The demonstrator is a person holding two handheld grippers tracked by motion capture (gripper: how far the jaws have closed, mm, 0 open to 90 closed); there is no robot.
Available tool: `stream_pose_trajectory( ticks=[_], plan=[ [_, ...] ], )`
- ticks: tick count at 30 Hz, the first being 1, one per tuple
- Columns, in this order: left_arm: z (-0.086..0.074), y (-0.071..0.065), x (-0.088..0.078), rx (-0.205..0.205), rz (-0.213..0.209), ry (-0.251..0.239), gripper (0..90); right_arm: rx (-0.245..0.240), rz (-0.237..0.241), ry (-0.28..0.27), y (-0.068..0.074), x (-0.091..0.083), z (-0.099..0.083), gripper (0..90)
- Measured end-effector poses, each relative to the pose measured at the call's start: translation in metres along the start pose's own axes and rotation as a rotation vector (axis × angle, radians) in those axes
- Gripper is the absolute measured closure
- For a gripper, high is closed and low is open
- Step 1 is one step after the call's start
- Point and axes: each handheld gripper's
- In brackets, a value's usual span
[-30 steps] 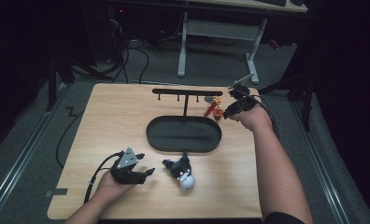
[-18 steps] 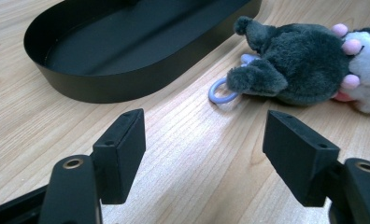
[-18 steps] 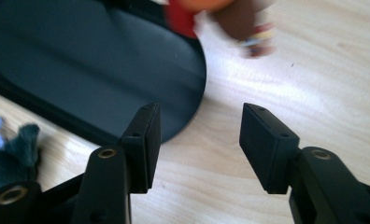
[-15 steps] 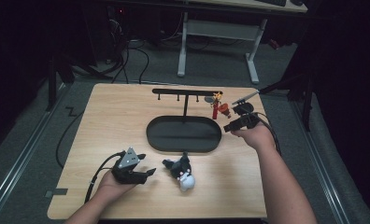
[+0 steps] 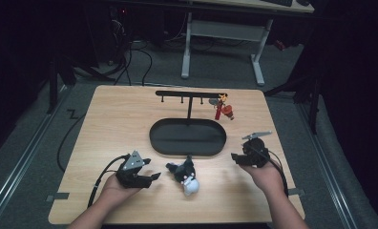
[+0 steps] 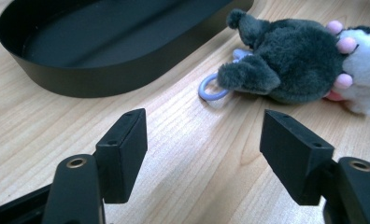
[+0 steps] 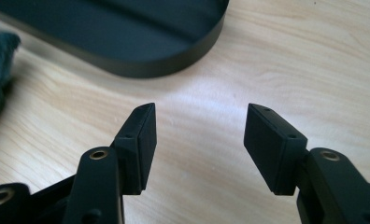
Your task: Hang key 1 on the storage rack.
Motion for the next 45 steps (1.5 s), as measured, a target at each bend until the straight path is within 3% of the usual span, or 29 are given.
stream_pose_trajectory(
  ticks=[2,8,11,12,15,17,19,21,23,28,35,41,45],
  plan=[
    [0.0,-0.001,0.0,0.001,0.0,0.006,32.4,-0.027,-0.017,-0.044,0.005,-0.002,-0.019,44.8],
    [0.001,-0.007,0.001,0.016,-0.011,0.014,32.5,-0.019,-0.014,-0.151,0.013,-0.013,-0.061,44.2],
    [0.002,-0.013,0.003,0.02,-0.028,0.023,33.0,-0.033,-0.041,-0.252,0.019,-0.028,-0.08,44.8],
    [0.003,-0.016,0.003,0.024,-0.033,0.025,33.1,-0.027,-0.031,-0.244,0.019,-0.035,-0.08,43.4],
    [0.003,-0.024,0.007,0.053,-0.037,0.047,33.9,-0.034,-0.068,-0.314,0.018,-0.048,-0.08,44.7],
    [0.002,-0.028,0.01,0.059,-0.038,0.07,35.7,-0.004,-0.057,-0.308,0.017,-0.046,-0.083,45.5],
    [0.002,-0.03,0.012,0.058,-0.049,0.089,40.6,-0.004,-0.05,-0.298,0.016,-0.043,-0.085,45.6],
    [0.001,-0.033,0.013,0.068,-0.074,0.106,53.5,-0.005,-0.039,-0.288,0.016,-0.041,-0.086,45.6],
    [0.0,-0.036,0.017,0.095,-0.065,0.128,62.7,0.0,-0.027,-0.283,0.017,-0.04,-0.085,45.7],
    [0.006,-0.041,0.029,0.047,-0.062,0.137,84.7,-0.008,-0.017,-0.291,0.02,-0.039,-0.082,45.8],
    [0.02,-0.067,0.06,0.095,-0.08,0.174,88.2,0.014,0.001,-0.304,0.015,-0.042,-0.083,45.8],
    [0.042,-0.1,0.106,0.135,-0.128,0.175,88.6,0.031,0.007,-0.31,0.009,-0.044,-0.086,46.0],
    [0.05,-0.119,0.131,0.209,-0.137,0.187,88.4,0.056,-0.001,-0.317,0.002,-0.045,-0.088,45.7]
  ],
)
Point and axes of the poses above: each handheld gripper's, and its own axes: x roughly forward along the jaws, z roughly out of its top, y roughly to its left, and after that the axes turned 15 degrees about -y, right-handed
